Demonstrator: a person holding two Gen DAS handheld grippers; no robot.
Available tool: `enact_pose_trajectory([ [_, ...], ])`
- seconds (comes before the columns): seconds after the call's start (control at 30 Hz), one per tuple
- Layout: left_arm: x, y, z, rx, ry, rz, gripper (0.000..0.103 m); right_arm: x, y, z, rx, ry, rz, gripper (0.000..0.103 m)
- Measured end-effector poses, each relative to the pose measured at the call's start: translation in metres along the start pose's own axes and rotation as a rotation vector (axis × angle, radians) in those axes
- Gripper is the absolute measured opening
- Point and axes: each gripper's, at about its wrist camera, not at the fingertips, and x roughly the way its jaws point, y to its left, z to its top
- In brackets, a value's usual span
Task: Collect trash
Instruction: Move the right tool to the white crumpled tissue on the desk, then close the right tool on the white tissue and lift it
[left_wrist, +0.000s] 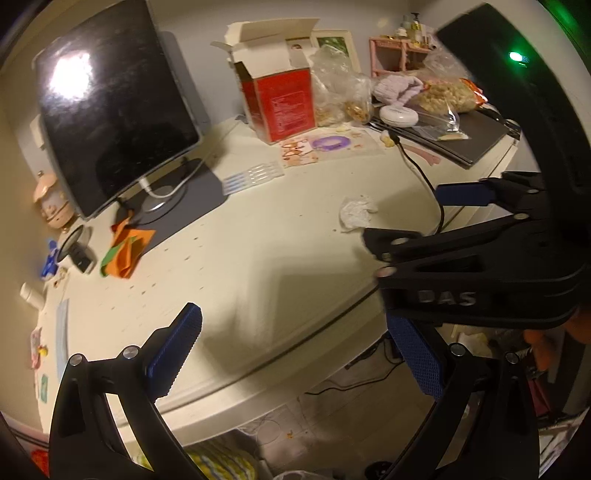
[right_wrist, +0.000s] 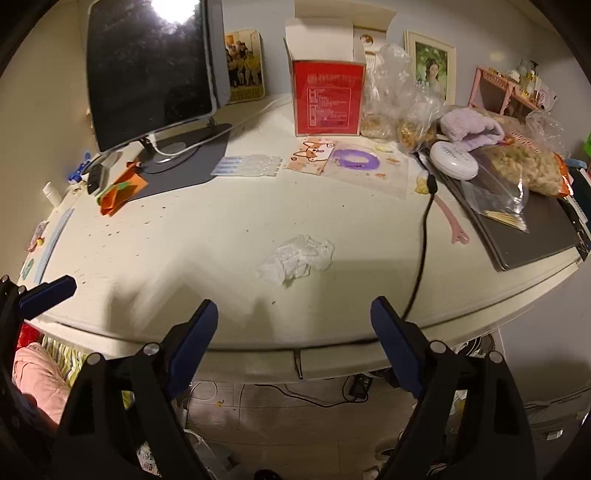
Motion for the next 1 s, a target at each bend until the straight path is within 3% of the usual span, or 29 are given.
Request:
enact_pose_trajectory([
  [0.4, 0.038, 0.001, 0.011, 0.007, 0.023, -0.015, 0.097, 0.034, -0.004, 0.015, 0.026, 0.037, -0.010, 0.081],
  [0.47, 0.042, 0.004, 0.013, -0.001, 0.025, -0.016, 0.097, 0.036, -0.004, 0.016, 0.027, 0.039, -0.007, 0.075],
  [0.63, 0.048, 0.011, 0.013, -0.028, 0.035, -0.010, 0.097, 0.045, 0.000, 0.017, 0.017, 0.040, -0.019, 0.072],
  [0.7, 0.050, 0.013, 0.012, -0.042, 0.041, -0.013, 0.097, 0.049, 0.001, 0.018, 0.021, 0.045, -0.013, 0.060],
  [0.93, 0.054, 0.019, 0.008, -0.051, 0.051, -0.013, 0.097, 0.055, 0.003, 0.019, 0.031, 0.043, -0.010, 0.041],
  [1.0, 0.055, 0.021, 0.008, -0.062, 0.051, -0.013, 0.097, 0.056, 0.002, 0.019, 0.033, 0.038, -0.015, 0.030],
])
